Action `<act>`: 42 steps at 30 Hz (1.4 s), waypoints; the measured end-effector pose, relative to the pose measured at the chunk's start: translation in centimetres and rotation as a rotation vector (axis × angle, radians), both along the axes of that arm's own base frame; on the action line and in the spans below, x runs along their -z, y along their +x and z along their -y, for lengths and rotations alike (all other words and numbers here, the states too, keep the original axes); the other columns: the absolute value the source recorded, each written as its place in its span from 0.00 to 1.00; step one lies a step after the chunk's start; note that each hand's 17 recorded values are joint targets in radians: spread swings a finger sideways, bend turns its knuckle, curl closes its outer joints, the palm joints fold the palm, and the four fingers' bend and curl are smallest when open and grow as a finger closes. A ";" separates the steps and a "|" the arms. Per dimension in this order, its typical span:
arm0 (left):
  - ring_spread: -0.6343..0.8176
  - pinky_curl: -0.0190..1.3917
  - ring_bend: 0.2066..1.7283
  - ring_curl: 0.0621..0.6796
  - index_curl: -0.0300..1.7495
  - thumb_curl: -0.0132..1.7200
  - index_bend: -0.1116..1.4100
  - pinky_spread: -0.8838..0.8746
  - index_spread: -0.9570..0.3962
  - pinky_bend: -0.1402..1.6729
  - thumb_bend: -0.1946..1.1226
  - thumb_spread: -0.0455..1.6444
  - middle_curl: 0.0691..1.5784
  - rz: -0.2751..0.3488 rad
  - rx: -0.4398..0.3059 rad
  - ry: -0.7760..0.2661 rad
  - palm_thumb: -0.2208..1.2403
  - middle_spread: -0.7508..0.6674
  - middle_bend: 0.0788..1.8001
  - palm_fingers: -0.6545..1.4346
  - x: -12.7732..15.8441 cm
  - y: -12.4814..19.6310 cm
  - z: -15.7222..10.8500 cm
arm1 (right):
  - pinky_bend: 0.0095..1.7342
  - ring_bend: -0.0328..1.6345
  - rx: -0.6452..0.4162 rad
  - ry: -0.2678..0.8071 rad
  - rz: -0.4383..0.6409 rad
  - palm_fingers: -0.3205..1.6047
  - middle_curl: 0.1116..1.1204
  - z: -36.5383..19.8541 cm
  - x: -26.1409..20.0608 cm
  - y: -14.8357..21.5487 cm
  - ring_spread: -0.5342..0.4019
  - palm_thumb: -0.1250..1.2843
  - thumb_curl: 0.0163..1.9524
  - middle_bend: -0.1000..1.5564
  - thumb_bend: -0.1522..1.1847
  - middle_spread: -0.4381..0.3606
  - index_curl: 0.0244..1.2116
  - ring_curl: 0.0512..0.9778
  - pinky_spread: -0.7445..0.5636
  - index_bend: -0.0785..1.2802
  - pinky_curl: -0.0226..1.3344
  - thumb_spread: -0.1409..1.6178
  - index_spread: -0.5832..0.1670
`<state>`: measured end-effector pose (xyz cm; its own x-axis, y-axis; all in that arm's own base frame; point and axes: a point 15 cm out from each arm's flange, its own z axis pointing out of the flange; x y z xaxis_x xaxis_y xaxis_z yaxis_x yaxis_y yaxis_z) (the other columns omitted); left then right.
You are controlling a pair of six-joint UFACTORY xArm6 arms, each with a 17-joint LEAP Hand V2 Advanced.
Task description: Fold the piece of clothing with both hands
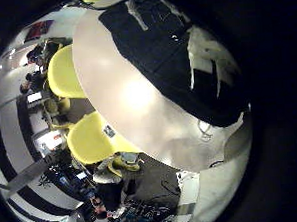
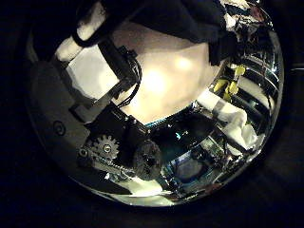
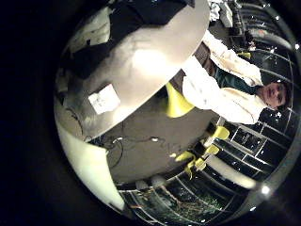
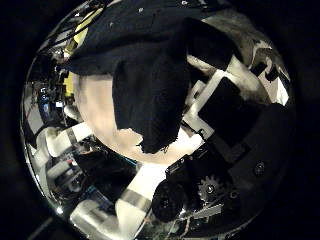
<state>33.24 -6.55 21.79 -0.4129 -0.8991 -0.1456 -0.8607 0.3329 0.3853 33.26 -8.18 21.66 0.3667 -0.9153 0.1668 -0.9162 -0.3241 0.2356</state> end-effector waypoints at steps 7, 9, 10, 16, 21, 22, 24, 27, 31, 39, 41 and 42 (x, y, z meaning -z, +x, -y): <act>0.09 0.53 0.68 0.73 0.83 0.32 0.19 0.09 0.21 0.59 0.14 0.69 0.65 -0.041 0.001 -0.058 0.68 0.07 0.45 0.79 -1.4 -1.2 0.0 | 0.79 0.86 0.003 0.068 0.038 0.66 0.79 -0.7 -4.0 -2.0 0.29 0.77 0.25 0.79 0.11 0.26 0.65 0.72 0.39 0.84 0.56 0.80 0.30; 0.09 0.53 0.68 0.73 0.83 0.32 0.19 0.09 0.22 0.59 0.14 0.69 0.65 -0.043 0.002 -0.057 0.68 0.07 0.45 0.79 -1.3 -1.2 0.0 | 0.80 0.86 -0.005 0.086 0.067 0.65 0.80 -1.2 -4.9 -1.9 0.29 0.76 0.25 0.80 0.10 0.27 0.66 0.74 0.40 0.84 0.58 0.81 0.30; 0.09 0.53 0.68 0.73 0.83 0.32 0.19 0.09 0.22 0.59 0.14 0.69 0.65 -0.041 0.004 -0.057 0.68 0.07 0.45 0.80 -1.3 -1.1 0.0 | 0.80 0.86 -0.010 0.096 0.073 0.65 0.80 -1.4 -4.9 -2.0 0.29 0.74 0.25 0.80 0.09 0.27 0.67 0.74 0.40 0.83 0.58 0.81 0.31; 0.09 0.53 0.68 0.73 0.83 0.32 0.19 0.09 0.23 0.59 0.14 0.69 0.65 -0.047 0.001 -0.060 0.68 0.06 0.44 0.79 -1.1 -0.9 0.2 | 0.74 0.82 -0.054 0.099 0.011 0.41 0.68 -1.7 -3.3 -2.6 0.27 0.61 0.22 0.67 0.08 0.18 0.58 0.66 0.28 0.49 0.53 0.77 0.25; 0.09 0.53 0.68 0.73 0.84 0.32 0.19 0.09 0.23 0.59 0.14 0.70 0.65 -0.051 -0.003 -0.060 0.68 0.06 0.44 0.80 -1.1 -1.0 0.1 | 0.71 0.80 -0.063 0.108 -0.007 0.48 0.62 -2.0 -1.6 -2.5 0.24 0.62 0.22 0.63 0.10 0.08 0.51 0.59 0.19 0.40 0.47 0.74 0.19; 0.09 0.53 0.67 0.73 0.84 0.32 0.19 0.09 0.23 0.59 0.14 0.70 0.65 -0.051 -0.003 -0.060 0.68 0.06 0.44 0.80 -1.1 -1.0 0.1 | 0.71 0.80 -0.064 0.108 -0.005 0.48 0.62 -2.0 -1.5 -2.3 0.24 0.62 0.22 0.62 0.10 0.06 0.51 0.58 0.18 0.37 0.46 0.74 0.18; 0.09 0.53 0.67 0.73 0.84 0.32 0.19 0.09 0.24 0.59 0.14 0.70 0.65 -0.050 -0.004 -0.061 0.68 0.06 0.44 0.80 -1.1 -1.0 0.1 | 0.71 0.80 -0.066 0.104 -0.009 0.46 0.60 -1.8 -1.5 -2.3 0.24 0.62 0.22 0.59 0.10 0.04 0.50 0.58 0.16 0.32 0.46 0.73 0.18; 0.09 0.53 0.67 0.73 0.84 0.32 0.19 0.09 0.24 0.59 0.14 0.70 0.65 -0.048 -0.004 -0.061 0.68 0.06 0.44 0.79 -1.2 -0.9 0.1 | 0.70 0.77 -0.082 0.105 -0.021 0.38 0.57 -1.8 -1.5 -2.6 0.23 0.62 0.21 0.55 0.10 0.02 0.49 0.57 0.15 0.26 0.45 0.72 0.19; 0.09 0.53 0.67 0.73 0.84 0.32 0.19 0.09 0.25 0.59 0.14 0.70 0.66 -0.050 -0.004 -0.061 0.68 0.06 0.44 0.79 -1.1 -0.9 0.1 | 0.60 0.68 -0.105 0.107 -0.043 0.23 0.50 -1.8 -0.9 -2.7 0.25 0.61 0.21 0.46 0.09 0.05 0.45 0.51 0.25 0.25 0.42 0.69 0.22; 0.09 0.53 0.67 0.73 0.84 0.32 0.19 0.09 0.26 0.59 0.14 0.70 0.66 -0.056 -0.004 -0.064 0.68 0.06 0.44 0.79 -0.9 -0.6 0.1 | 0.47 0.53 -0.120 0.116 -0.135 0.18 0.39 -2.5 2.3 -2.9 0.38 0.58 0.20 0.37 0.09 0.27 0.39 0.38 0.51 0.25 0.33 0.67 0.27; 0.09 0.53 0.67 0.73 0.84 0.32 0.19 0.09 0.26 0.59 0.14 0.70 0.66 -0.055 -0.007 -0.066 0.68 0.06 0.44 0.79 -1.0 -0.6 -0.1 | 0.44 0.51 -0.126 0.117 -0.164 0.19 0.38 -2.9 3.2 -3.0 0.40 0.57 0.20 0.35 0.09 0.31 0.38 0.36 0.54 0.24 0.31 0.66 0.28; 0.09 0.53 0.67 0.73 0.84 0.32 0.19 0.09 0.26 0.59 0.14 0.70 0.66 -0.053 -0.007 -0.067 0.68 0.06 0.44 0.79 -1.1 -0.5 -0.1 | 0.43 0.50 -0.129 0.118 -0.180 0.19 0.37 -3.0 3.8 -3.1 0.41 0.57 0.20 0.35 0.09 0.33 0.37 0.35 0.56 0.23 0.30 0.66 0.29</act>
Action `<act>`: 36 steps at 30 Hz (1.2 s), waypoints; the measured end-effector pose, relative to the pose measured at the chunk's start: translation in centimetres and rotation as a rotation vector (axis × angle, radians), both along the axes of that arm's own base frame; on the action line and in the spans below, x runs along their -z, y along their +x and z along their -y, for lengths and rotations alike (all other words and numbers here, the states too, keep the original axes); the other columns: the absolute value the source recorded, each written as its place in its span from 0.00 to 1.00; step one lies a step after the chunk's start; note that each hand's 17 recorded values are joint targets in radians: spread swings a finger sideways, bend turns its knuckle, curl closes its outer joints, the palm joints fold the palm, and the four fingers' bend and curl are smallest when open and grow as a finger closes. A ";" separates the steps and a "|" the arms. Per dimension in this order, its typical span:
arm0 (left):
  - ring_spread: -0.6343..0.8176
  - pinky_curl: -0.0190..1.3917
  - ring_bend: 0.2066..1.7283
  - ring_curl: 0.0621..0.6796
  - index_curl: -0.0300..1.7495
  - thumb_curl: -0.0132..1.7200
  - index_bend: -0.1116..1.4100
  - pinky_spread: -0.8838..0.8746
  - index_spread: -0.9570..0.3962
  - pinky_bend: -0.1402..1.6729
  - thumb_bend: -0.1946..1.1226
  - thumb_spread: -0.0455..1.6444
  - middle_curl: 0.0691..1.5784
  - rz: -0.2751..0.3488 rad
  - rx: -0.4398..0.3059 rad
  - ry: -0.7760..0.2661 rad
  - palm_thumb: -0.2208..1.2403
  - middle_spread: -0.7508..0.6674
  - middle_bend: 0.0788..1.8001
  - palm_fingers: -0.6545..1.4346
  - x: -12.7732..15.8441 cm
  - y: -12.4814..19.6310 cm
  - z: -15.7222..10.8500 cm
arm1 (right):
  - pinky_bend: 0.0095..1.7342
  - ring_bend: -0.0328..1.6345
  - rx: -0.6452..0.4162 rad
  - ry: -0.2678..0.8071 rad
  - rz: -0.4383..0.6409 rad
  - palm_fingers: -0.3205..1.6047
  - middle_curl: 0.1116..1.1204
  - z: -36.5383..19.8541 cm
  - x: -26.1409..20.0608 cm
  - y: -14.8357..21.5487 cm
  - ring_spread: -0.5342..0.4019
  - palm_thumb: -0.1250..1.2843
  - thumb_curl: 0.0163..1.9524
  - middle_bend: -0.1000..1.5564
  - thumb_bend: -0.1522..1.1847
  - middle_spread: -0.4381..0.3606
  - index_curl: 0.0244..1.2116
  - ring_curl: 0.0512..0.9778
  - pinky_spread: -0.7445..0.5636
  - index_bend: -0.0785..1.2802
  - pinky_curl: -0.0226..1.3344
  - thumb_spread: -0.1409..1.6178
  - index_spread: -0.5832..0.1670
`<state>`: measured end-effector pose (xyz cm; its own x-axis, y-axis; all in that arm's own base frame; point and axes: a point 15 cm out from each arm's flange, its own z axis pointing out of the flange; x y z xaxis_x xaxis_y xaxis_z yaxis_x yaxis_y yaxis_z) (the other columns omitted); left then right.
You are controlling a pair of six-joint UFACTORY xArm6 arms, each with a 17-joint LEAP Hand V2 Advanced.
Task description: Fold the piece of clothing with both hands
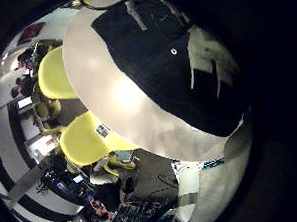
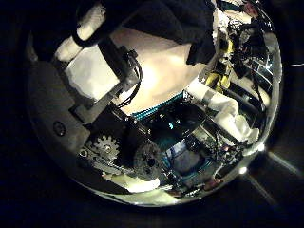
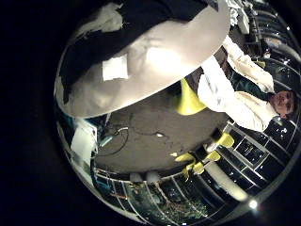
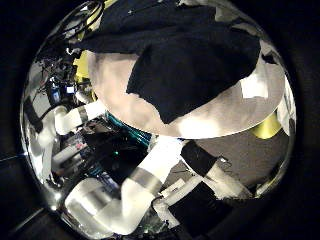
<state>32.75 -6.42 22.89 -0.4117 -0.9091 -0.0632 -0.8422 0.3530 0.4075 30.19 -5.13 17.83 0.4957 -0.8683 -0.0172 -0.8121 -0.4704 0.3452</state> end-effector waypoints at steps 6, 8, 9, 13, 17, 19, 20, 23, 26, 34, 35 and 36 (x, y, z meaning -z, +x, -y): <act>0.08 0.54 0.67 0.74 0.84 0.32 0.19 0.09 0.27 0.59 0.14 0.70 0.66 0.004 -0.002 -0.002 0.68 0.06 0.44 0.79 -0.2 0.2 -0.1 | 0.39 0.49 -0.013 -0.056 -0.005 0.27 0.34 0.2 2.0 1.0 0.41 0.56 0.19 0.33 0.10 0.38 0.34 0.33 0.58 0.20 0.26 0.64 0.33; 0.08 0.53 0.67 0.74 0.84 0.32 0.19 0.09 0.27 0.58 0.14 0.70 0.66 0.004 -0.005 -0.003 0.68 0.06 0.44 0.80 -0.2 0.2 -0.3 | 0.43 0.53 -0.015 -0.092 0.028 0.36 0.34 0.5 1.9 1.9 0.36 0.58 0.19 0.33 0.10 0.35 0.32 0.33 0.50 0.18 0.26 0.64 0.33; 0.08 0.53 0.67 0.74 0.85 0.32 0.19 0.09 0.27 0.58 0.14 0.70 0.66 0.004 -0.007 -0.002 0.68 0.06 0.44 0.79 -0.2 0.3 -0.3 | 0.46 0.56 -0.017 -0.107 0.050 0.41 0.34 0.6 1.9 2.4 0.33 0.59 0.19 0.34 0.10 0.32 0.31 0.34 0.44 0.16 0.27 0.64 0.33; 0.08 0.53 0.67 0.74 0.85 0.32 0.19 0.09 0.27 0.58 0.14 0.70 0.66 0.005 -0.009 -0.004 0.68 0.06 0.44 0.80 -0.3 0.3 -0.4 | 0.58 0.66 -0.028 -0.113 0.133 0.70 0.42 0.0 1.6 4.4 0.25 0.66 0.20 0.45 0.12 0.19 0.34 0.42 0.28 0.25 0.31 0.63 0.23; 0.08 0.53 0.66 0.74 0.85 0.32 0.19 0.09 0.28 0.58 0.14 0.70 0.66 0.007 -0.011 -0.006 0.68 0.06 0.44 0.80 -0.4 0.4 -0.5 | 0.62 0.69 -0.025 -0.091 0.233 0.82 0.53 -0.2 0.6 6.3 0.27 0.72 0.21 0.58 0.13 0.21 0.47 0.49 0.30 0.50 0.37 0.68 0.20; 0.08 0.53 0.66 0.74 0.85 0.32 0.19 0.09 0.28 0.58 0.14 0.70 0.66 0.004 -0.009 -0.007 0.68 0.06 0.44 0.80 -0.5 0.4 -0.7 | 0.65 0.73 0.001 -0.088 0.253 0.80 0.58 0.6 -0.3 6.1 0.27 0.73 0.22 0.64 0.14 0.22 0.54 0.53 0.32 0.59 0.40 0.72 0.21; 0.08 0.53 0.66 0.74 0.85 0.32 0.19 0.09 0.28 0.58 0.14 0.70 0.66 0.001 -0.007 -0.009 0.68 0.06 0.44 0.80 -0.5 0.3 -0.7 | 0.66 0.75 0.017 -0.090 0.266 0.79 0.60 1.2 -0.9 6.0 0.27 0.74 0.22 0.66 0.14 0.23 0.56 0.55 0.32 0.63 0.42 0.73 0.21; 0.08 0.53 0.66 0.74 0.85 0.32 0.19 0.09 0.28 0.58 0.14 0.70 0.66 -0.014 0.008 -0.024 0.68 0.06 0.44 0.80 -0.6 -0.2 -0.8 | 0.70 0.78 0.054 -0.099 0.265 0.75 0.65 2.4 -2.5 4.8 0.27 0.75 0.23 0.71 0.14 0.24 0.62 0.59 0.34 0.70 0.46 0.77 0.24; 0.08 0.53 0.66 0.74 0.85 0.32 0.19 0.09 0.28 0.58 0.14 0.70 0.66 -0.022 0.010 -0.043 0.68 0.06 0.44 0.80 -1.0 -0.8 -0.6 | 0.74 0.81 0.068 -0.090 0.240 0.72 0.70 2.6 -4.1 3.0 0.28 0.75 0.24 0.75 0.14 0.25 0.67 0.64 0.36 0.74 0.51 0.80 0.26; 0.08 0.53 0.66 0.74 0.85 0.32 0.19 0.09 0.29 0.58 0.14 0.70 0.66 -0.026 0.011 -0.057 0.67 0.06 0.44 0.80 -1.9 -1.5 -1.4 | 0.76 0.84 0.062 0.059 0.304 0.69 0.75 -0.8 -9.9 0.8 0.30 0.76 0.27 0.79 0.12 0.28 0.73 0.71 0.39 0.79 0.60 0.82 0.29; 0.08 0.53 0.66 0.74 0.85 0.32 0.19 0.09 0.29 0.58 0.14 0.70 0.66 -0.025 0.011 -0.057 0.67 0.06 0.44 0.80 -2.0 -1.5 -1.5 | 0.76 0.85 0.057 0.060 0.322 0.69 0.75 -0.9 -10.6 1.1 0.30 0.76 0.27 0.80 0.12 0.28 0.73 0.72 0.39 0.80 0.61 0.82 0.30; 0.09 0.53 0.66 0.74 0.85 0.32 0.19 0.09 0.29 0.58 0.14 0.70 0.66 -0.025 0.010 -0.057 0.67 0.06 0.43 0.80 -2.0 -1.5 -1.5 | 0.76 0.85 0.055 0.060 0.329 0.68 0.76 -0.9 -10.9 1.2 0.30 0.77 0.27 0.80 0.12 0.28 0.73 0.73 0.40 0.80 0.62 0.82 0.30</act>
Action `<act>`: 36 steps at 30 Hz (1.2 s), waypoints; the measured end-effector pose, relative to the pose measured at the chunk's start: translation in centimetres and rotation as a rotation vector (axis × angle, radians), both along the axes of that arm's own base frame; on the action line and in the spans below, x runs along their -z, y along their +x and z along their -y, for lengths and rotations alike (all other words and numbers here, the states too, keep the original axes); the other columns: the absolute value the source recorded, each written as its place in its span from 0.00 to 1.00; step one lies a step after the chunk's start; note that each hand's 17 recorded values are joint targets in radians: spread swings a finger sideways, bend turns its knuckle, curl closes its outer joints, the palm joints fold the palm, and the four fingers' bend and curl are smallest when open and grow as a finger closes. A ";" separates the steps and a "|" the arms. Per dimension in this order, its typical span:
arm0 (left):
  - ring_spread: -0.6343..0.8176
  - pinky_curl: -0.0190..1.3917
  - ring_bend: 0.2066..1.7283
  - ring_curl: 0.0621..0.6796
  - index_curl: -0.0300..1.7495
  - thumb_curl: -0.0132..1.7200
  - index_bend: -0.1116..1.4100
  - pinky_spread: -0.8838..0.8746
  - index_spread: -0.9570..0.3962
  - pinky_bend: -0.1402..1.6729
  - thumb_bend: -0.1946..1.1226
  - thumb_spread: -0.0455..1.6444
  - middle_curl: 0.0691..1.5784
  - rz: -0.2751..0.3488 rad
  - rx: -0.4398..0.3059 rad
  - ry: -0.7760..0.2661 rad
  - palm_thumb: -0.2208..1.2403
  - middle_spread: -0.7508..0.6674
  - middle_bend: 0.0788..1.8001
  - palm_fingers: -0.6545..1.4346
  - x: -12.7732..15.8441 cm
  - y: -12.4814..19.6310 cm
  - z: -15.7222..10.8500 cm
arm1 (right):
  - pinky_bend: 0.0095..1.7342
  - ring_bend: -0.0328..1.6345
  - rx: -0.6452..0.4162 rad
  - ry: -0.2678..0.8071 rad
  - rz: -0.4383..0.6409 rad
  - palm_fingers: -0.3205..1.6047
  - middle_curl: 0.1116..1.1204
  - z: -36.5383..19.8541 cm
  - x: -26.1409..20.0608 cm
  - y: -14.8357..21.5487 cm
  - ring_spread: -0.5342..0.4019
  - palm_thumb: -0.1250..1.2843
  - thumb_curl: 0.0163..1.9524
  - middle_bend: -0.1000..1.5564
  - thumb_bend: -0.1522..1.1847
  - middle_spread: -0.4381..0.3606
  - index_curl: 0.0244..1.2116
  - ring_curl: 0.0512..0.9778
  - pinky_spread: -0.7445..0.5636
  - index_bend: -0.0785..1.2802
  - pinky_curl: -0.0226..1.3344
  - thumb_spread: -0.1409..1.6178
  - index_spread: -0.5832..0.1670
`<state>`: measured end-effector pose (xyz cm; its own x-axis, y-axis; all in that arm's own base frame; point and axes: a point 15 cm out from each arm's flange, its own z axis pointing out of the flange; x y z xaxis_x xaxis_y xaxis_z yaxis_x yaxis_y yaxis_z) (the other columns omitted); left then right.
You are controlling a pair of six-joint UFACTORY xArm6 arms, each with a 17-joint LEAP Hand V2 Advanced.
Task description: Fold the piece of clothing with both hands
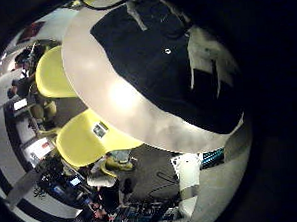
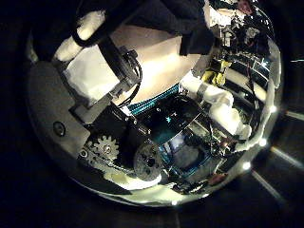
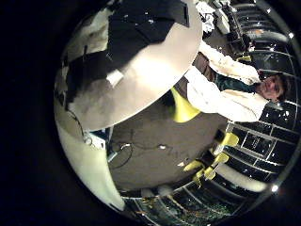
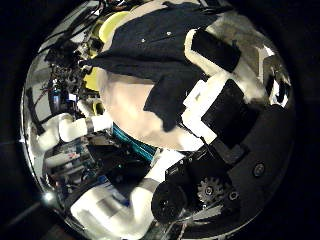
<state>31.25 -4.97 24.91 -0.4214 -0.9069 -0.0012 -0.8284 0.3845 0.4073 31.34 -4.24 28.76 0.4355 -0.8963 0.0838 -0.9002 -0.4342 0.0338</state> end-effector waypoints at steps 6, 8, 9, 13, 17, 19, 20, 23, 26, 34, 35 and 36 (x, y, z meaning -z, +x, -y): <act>0.09 0.53 0.66 0.74 0.85 0.32 0.19 0.09 0.29 0.58 0.14 0.70 0.65 0.000 0.002 -0.003 0.67 0.06 0.43 0.80 0.0 -0.1 0.0 | 0.75 0.85 -0.003 0.001 -0.013 0.68 0.77 -0.1 -0.2 -0.4 0.31 0.77 0.28 0.81 0.11 0.29 0.75 0.75 0.40 0.82 0.66 0.82 0.31; 0.09 0.53 0.66 0.74 0.85 0.31 0.19 0.09 0.30 0.58 0.14 0.70 0.65 -0.003 0.000 -0.005 0.67 0.06 0.43 0.80 0.0 -0.2 0.2 | 0.75 0.85 -0.001 -0.003 -0.019 0.67 0.77 0.1 -0.1 -0.5 0.30 0.75 0.29 0.81 0.10 0.30 0.75 0.76 0.41 0.81 0.68 0.82 0.32; 0.09 0.53 0.66 0.74 0.85 0.31 0.19 0.09 0.30 0.58 0.14 0.70 0.65 -0.004 0.000 -0.006 0.67 0.06 0.43 0.80 0.0 -0.2 0.2 | 0.75 0.85 -0.005 -0.009 -0.027 0.67 0.76 0.2 0.1 -0.5 0.31 0.74 0.28 0.81 0.10 0.30 0.75 0.76 0.40 0.80 0.67 0.82 0.32; 0.09 0.53 0.66 0.74 0.85 0.31 0.19 0.09 0.30 0.58 0.14 0.70 0.65 -0.001 -0.002 -0.008 0.67 0.06 0.43 0.80 0.0 0.0 0.1 | 0.69 0.83 -0.025 -0.023 -0.086 0.60 0.70 0.6 1.9 -1.0 0.30 0.64 0.25 0.74 0.08 0.29 0.70 0.70 0.33 0.64 0.63 0.78 0.29; 0.09 0.53 0.66 0.74 0.85 0.31 0.19 0.09 0.30 0.58 0.14 0.70 0.65 -0.009 -0.004 -0.006 0.67 0.06 0.43 0.80 0.3 -0.1 0.1 | 0.67 0.76 -0.053 -0.077 -0.196 0.30 0.62 2.1 5.1 -1.3 0.26 0.59 0.24 0.60 0.09 0.25 0.63 0.66 0.25 0.41 0.60 0.74 0.26; 0.09 0.53 0.66 0.74 0.85 0.31 0.19 0.09 0.30 0.58 0.14 0.70 0.65 -0.011 -0.005 -0.005 0.67 0.06 0.43 0.80 0.4 -0.1 0.1 | 0.60 0.69 -0.058 -0.081 -0.236 0.19 0.56 2.3 6.4 -1.3 0.28 0.58 0.23 0.55 0.09 0.22 0.56 0.59 0.29 0.37 0.56 0.72 0.25; 0.09 0.53 0.66 0.74 0.85 0.31 0.19 0.09 0.30 0.58 0.14 0.70 0.65 -0.010 -0.006 -0.006 0.67 0.06 0.43 0.80 0.4 -0.1 0.0 | 0.57 0.66 -0.056 -0.081 -0.250 0.18 0.53 2.3 7.0 -1.3 0.28 0.57 0.23 0.52 0.09 0.22 0.53 0.55 0.32 0.35 0.53 0.71 0.25; 0.09 0.53 0.66 0.74 0.85 0.31 0.19 0.09 0.30 0.58 0.14 0.70 0.65 -0.011 -0.006 -0.006 0.67 0.06 0.43 0.80 0.4 -0.1 0.0 | 0.48 0.58 -0.058 -0.078 -0.236 0.14 0.46 2.1 8.3 -0.1 0.34 0.55 0.22 0.45 0.08 0.27 0.47 0.48 0.43 0.33 0.48 0.69 0.28; 0.09 0.53 0.66 0.74 0.85 0.31 0.19 0.09 0.30 0.58 0.14 0.70 0.65 -0.009 -0.009 -0.007 0.67 0.06 0.43 0.80 0.3 0.0 -0.1 | 0.43 0.54 -0.061 -0.074 -0.191 0.16 0.41 1.9 9.5 1.8 0.38 0.54 0.21 0.41 0.09 0.29 0.44 0.43 0.50 0.30 0.44 0.67 0.31; 0.08 0.53 0.66 0.73 0.85 0.31 0.19 0.09 0.30 0.58 0.14 0.70 0.65 -0.010 -0.024 -0.001 0.67 0.05 0.43 0.80 0.3 0.6 -0.7 | 0.35 0.50 -0.082 -0.080 -0.187 0.25 0.36 -0.9 13.8 3.9 0.40 0.54 0.20 0.37 0.10 0.37 0.37 0.37 0.55 0.25 0.36 0.65 0.38; 0.08 0.53 0.66 0.73 0.85 0.31 0.19 0.09 0.30 0.58 0.14 0.70 0.65 -0.012 -0.023 -0.001 0.67 0.05 0.43 0.80 0.3 0.7 -0.8 | 0.35 0.51 -0.087 -0.082 -0.195 0.28 0.35 -1.5 14.4 4.0 0.38 0.55 0.20 0.37 0.10 0.36 0.37 0.36 0.54 0.23 0.35 0.64 0.38; 0.08 0.53 0.66 0.73 0.85 0.31 0.19 0.09 0.30 0.58 0.14 0.70 0.65 -0.011 -0.023 -0.002 0.67 0.05 0.43 0.80 0.3 0.7 -0.8 | 0.36 0.51 -0.094 -0.086 -0.205 0.29 0.35 -2.1 14.8 4.0 0.38 0.55 0.20 0.37 0.10 0.36 0.36 0.36 0.52 0.23 0.35 0.64 0.38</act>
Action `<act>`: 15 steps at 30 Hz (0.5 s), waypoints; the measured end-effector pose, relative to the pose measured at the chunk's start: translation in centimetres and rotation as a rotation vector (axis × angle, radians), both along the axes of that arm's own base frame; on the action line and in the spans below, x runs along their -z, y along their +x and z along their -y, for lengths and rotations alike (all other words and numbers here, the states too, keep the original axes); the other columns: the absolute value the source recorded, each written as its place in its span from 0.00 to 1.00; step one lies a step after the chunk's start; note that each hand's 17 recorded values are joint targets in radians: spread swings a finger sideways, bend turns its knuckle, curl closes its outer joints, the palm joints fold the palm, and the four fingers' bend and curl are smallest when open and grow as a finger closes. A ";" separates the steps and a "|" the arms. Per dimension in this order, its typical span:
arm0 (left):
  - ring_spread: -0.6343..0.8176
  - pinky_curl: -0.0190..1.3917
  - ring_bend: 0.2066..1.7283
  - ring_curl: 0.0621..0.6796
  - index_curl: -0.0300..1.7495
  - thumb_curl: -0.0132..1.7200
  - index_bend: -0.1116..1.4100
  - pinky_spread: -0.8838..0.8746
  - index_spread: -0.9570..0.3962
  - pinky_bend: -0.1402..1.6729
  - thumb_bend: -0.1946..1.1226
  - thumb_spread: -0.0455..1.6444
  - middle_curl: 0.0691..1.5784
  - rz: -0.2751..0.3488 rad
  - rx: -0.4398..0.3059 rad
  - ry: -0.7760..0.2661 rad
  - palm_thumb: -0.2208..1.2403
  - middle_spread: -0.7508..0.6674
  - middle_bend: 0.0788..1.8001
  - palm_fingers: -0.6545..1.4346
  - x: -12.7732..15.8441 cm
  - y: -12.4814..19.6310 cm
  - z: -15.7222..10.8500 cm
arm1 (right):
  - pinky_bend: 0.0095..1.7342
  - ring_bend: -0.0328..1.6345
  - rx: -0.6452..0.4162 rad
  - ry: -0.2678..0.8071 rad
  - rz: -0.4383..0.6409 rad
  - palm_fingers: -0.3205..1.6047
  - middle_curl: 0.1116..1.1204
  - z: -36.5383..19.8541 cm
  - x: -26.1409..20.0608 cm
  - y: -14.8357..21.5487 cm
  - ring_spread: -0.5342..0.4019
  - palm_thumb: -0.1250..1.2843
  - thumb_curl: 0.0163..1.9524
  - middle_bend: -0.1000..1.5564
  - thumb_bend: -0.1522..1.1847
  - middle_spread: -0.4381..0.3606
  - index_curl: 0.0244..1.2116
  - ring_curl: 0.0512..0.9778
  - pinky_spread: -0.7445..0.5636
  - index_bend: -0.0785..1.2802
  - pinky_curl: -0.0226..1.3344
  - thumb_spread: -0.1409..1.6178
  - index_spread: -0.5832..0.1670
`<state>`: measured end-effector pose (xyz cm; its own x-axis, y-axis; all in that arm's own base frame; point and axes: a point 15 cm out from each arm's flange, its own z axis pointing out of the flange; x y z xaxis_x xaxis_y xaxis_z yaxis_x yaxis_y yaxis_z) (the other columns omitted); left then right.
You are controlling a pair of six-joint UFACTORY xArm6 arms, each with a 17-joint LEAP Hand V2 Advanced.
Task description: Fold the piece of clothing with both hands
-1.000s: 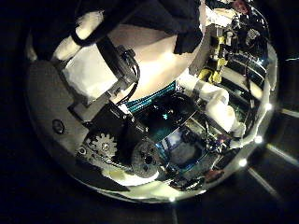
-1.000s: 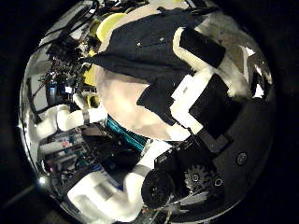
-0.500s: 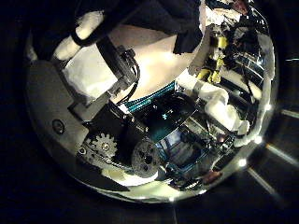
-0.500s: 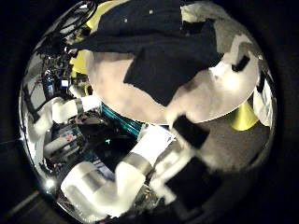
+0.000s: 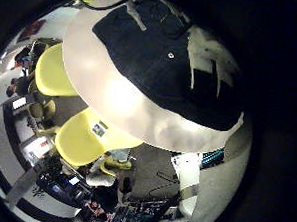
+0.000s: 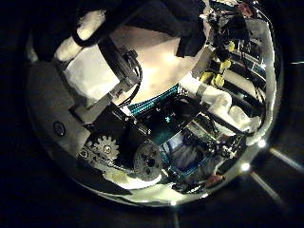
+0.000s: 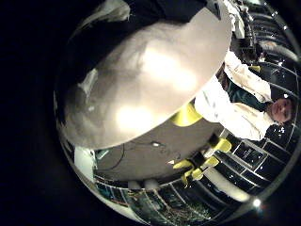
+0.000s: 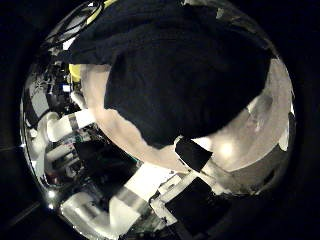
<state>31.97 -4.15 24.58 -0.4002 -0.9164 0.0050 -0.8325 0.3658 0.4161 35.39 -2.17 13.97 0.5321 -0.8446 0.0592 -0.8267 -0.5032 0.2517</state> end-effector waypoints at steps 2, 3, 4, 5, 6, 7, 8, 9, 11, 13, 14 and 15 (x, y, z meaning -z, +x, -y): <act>0.08 0.53 0.66 0.73 0.85 0.31 0.19 0.09 0.31 0.58 0.14 0.70 0.65 0.001 -0.002 -0.005 0.67 0.05 0.43 0.80 -0.1 0.2 0.1 | 0.42 0.56 -0.010 -0.005 -0.016 0.41 0.36 -0.8 0.7 0.0 0.31 0.58 0.20 0.38 0.10 0.32 0.34 0.38 0.42 0.18 0.35 0.63 0.37; 0.08 0.53 0.66 0.73 0.85 0.31 0.19 0.09 0.31 0.58 0.14 0.70 0.65 0.002 -0.001 -0.005 0.67 0.05 0.43 0.80 -0.1 0.3 0.1 | 0.43 0.56 -0.014 -0.007 -0.021 0.42 0.36 -1.2 1.0 0.0 0.30 0.59 0.20 0.38 0.11 0.31 0.34 0.38 0.40 0.18 0.35 0.63 0.36; 0.08 0.53 0.66 0.73 0.85 0.31 0.19 0.09 0.31 0.58 0.14 0.70 0.65 0.005 -0.002 -0.007 0.67 0.05 0.43 0.80 -0.2 0.5 0.2 | 0.46 0.59 -0.016 -0.008 -0.020 0.49 0.38 -1.4 1.1 0.0 0.27 0.60 0.20 0.40 0.11 0.29 0.33 0.39 0.34 0.18 0.35 0.63 0.34; 0.08 0.53 0.66 0.73 0.85 0.31 0.19 0.09 0.31 0.58 0.14 0.70 0.65 0.005 0.000 -0.008 0.67 0.05 0.43 0.80 -0.3 0.6 0.2 | 0.50 0.61 -0.018 -0.007 -0.014 0.52 0.39 -1.5 1.1 0.2 0.26 0.63 0.21 0.41 0.11 0.27 0.34 0.41 0.30 0.19 0.37 0.63 0.32; 0.08 0.53 0.66 0.73 0.85 0.31 0.19 0.09 0.31 0.58 0.14 0.70 0.65 0.005 0.001 -0.008 0.67 0.05 0.43 0.80 -0.2 0.6 0.2 | 0.52 0.63 -0.019 -0.005 -0.003 0.61 0.42 -1.6 1.0 0.4 0.24 0.65 0.21 0.45 0.11 0.22 0.36 0.44 0.26 0.22 0.38 0.62 0.27; 0.08 0.53 0.66 0.73 0.85 0.31 0.19 0.09 0.31 0.58 0.14 0.70 0.65 0.005 0.002 -0.009 0.67 0.05 0.43 0.80 -0.3 0.6 0.2 | 0.53 0.63 -0.020 -0.002 0.014 0.64 0.42 -1.8 1.0 0.8 0.24 0.66 0.21 0.46 0.11 0.20 0.36 0.43 0.26 0.23 0.38 0.62 0.26; 0.08 0.53 0.66 0.73 0.85 0.31 0.19 0.09 0.31 0.58 0.14 0.70 0.65 0.005 0.003 -0.008 0.67 0.05 0.43 0.80 -0.3 0.6 0.2 | 0.54 0.63 -0.021 0.004 0.044 0.71 0.44 -2.0 0.8 1.5 0.24 0.68 0.22 0.48 0.11 0.17 0.37 0.43 0.25 0.27 0.39 0.62 0.23; 0.08 0.53 0.66 0.73 0.85 0.31 0.19 0.09 0.31 0.58 0.14 0.70 0.65 0.005 0.003 -0.007 0.67 0.05 0.43 0.80 -0.3 0.7 0.2 | 0.55 0.64 -0.025 0.010 0.078 0.75 0.46 -2.2 0.4 2.2 0.25 0.69 0.22 0.50 0.11 0.15 0.40 0.45 0.25 0.31 0.40 0.61 0.21; 0.08 0.53 0.66 0.73 0.85 0.31 0.19 0.09 0.31 0.58 0.14 0.70 0.65 0.004 0.002 -0.004 0.67 0.05 0.43 0.80 -0.4 0.7 0.0 | 0.58 0.66 -0.031 0.025 0.164 0.81 0.52 -2.5 -1.0 3.8 0.26 0.73 0.22 0.56 0.11 0.18 0.49 0.50 0.26 0.44 0.44 0.61 0.19; 0.08 0.53 0.66 0.73 0.85 0.31 0.19 0.09 0.31 0.58 0.14 0.70 0.65 0.005 0.005 -0.006 0.67 0.05 0.43 0.80 -0.4 0.8 0.1 | 0.59 0.67 -0.034 0.032 0.221 0.81 0.55 -2.5 -2.4 4.7 0.27 0.76 0.23 0.60 0.12 0.20 0.53 0.52 0.28 0.51 0.46 0.62 0.20; 0.08 0.53 0.66 0.73 0.85 0.31 0.19 0.09 0.31 0.58 0.14 0.70 0.65 0.008 0.003 -0.006 0.67 0.05 0.43 0.80 -0.5 0.9 0.0 | 0.60 0.68 -0.033 0.033 0.232 0.81 0.57 -2.3 -2.9 4.8 0.27 0.77 0.24 0.62 0.12 0.21 0.55 0.53 0.29 0.55 0.48 0.62 0.21; 0.08 0.53 0.66 0.73 0.85 0.31 0.19 0.09 0.31 0.58 0.14 0.70 0.65 0.008 0.003 -0.007 0.67 0.05 0.43 0.80 -0.6 1.0 0.0 | 0.61 0.70 -0.029 0.033 0.241 0.80 0.59 -2.0 -3.4 4.9 0.27 0.79 0.24 0.65 0.13 0.22 0.57 0.54 0.29 0.58 0.49 0.63 0.22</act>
